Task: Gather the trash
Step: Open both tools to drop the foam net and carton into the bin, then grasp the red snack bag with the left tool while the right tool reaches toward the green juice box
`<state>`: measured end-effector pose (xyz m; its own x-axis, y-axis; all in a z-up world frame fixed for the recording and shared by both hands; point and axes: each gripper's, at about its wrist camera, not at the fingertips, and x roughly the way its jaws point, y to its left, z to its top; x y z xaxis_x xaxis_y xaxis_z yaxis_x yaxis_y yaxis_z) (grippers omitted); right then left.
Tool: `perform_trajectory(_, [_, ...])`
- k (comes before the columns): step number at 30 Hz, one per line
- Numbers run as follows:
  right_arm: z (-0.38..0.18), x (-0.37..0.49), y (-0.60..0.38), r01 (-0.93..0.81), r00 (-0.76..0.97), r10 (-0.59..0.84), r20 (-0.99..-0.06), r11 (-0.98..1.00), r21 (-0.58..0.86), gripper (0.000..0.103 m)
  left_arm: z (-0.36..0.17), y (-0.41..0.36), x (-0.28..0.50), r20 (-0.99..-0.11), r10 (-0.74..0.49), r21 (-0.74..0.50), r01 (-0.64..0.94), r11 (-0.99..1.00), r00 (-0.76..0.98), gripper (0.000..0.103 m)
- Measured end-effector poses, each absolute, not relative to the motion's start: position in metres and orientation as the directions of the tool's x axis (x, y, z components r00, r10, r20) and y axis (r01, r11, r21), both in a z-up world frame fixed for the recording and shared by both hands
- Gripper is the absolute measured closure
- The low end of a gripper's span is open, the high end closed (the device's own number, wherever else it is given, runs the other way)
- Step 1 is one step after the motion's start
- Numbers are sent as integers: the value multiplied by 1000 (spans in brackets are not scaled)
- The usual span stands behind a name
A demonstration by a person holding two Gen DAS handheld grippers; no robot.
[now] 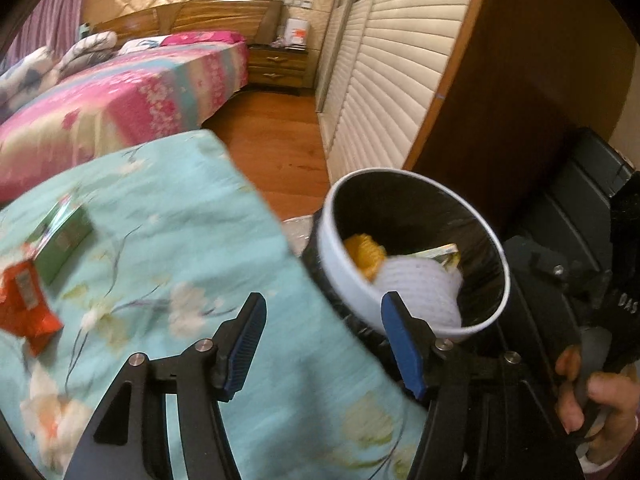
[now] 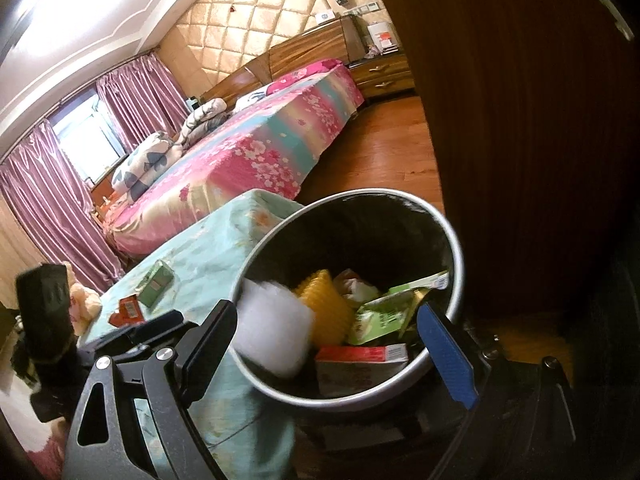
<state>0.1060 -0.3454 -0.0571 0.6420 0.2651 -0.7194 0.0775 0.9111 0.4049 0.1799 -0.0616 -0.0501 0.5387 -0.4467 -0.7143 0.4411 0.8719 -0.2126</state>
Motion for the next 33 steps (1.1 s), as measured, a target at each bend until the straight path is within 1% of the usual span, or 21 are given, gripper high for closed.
perform_trajectory(5, [-57,104,-324,50,638,302,-708,902,430,8,-56,-25,168,-725,-416,-233,373,898,549,43])
perform_trajectory(17, [-64,113,-254,-45,592,393,-704,888,458,8,-52,57,144,-724,-328,-249,213,945,607,43])
perform_trajectory(21, [-67,117,-233,-70,574,417,-705,883,465,8,-49,81,140,-726,-291,-250,155,956,624,39])
perform_trajectory(25, [-72,121,-216,-91,554,438,-708,877,471,8,-49,100,144,-734,-238,-240,84,967,636,34])
perform_trajectory(33, [-76,131,-197,-118,533,459,-711,872,475,8,-49,118,176,-748,-188,-246,-2,969,636,33])
